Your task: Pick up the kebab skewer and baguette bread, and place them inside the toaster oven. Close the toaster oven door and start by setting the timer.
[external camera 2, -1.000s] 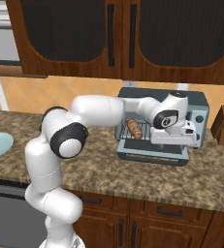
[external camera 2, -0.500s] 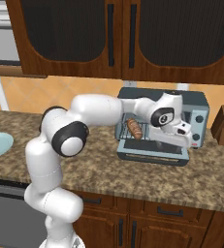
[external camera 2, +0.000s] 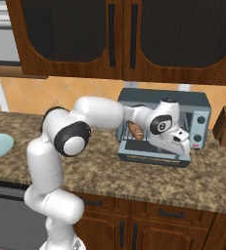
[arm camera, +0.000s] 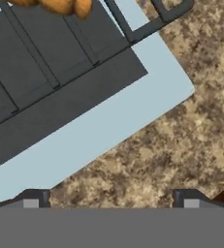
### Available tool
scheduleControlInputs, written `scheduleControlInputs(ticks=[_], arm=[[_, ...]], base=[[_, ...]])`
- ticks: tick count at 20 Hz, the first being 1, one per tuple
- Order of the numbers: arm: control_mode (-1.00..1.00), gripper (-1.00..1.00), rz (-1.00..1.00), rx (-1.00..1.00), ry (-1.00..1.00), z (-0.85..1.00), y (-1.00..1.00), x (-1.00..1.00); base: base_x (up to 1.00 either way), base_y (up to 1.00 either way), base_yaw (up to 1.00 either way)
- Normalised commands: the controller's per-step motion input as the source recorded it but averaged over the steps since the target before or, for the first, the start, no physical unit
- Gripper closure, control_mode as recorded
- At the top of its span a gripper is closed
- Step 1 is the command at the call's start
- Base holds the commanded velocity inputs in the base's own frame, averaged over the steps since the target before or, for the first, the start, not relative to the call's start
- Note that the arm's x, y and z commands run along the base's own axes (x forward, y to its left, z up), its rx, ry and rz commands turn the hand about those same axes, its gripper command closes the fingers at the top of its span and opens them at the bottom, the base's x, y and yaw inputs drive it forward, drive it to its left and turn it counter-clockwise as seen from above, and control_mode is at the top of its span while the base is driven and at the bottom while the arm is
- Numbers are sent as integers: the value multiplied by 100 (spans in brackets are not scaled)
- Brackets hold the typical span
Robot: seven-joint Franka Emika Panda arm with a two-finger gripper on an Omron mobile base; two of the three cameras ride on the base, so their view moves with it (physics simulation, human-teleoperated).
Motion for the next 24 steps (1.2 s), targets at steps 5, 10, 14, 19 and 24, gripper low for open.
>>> scheduleControlInputs(ticks=[5,10,14,19,24], arm=[[-100,-100,-10,-5,-3,-32,21,10],[-100,-100,-10,-3,-7,-22,19,21],[-100,-100,-10,-1,-6,-14,9,21],[-100,-100,-14,0,-1,0,0,40],[-100,-100,-19,0,0,0,0,51]], base=[[0,0,0],[0,0,0],[0,0,0],[0,0,0],[0,0,0]])
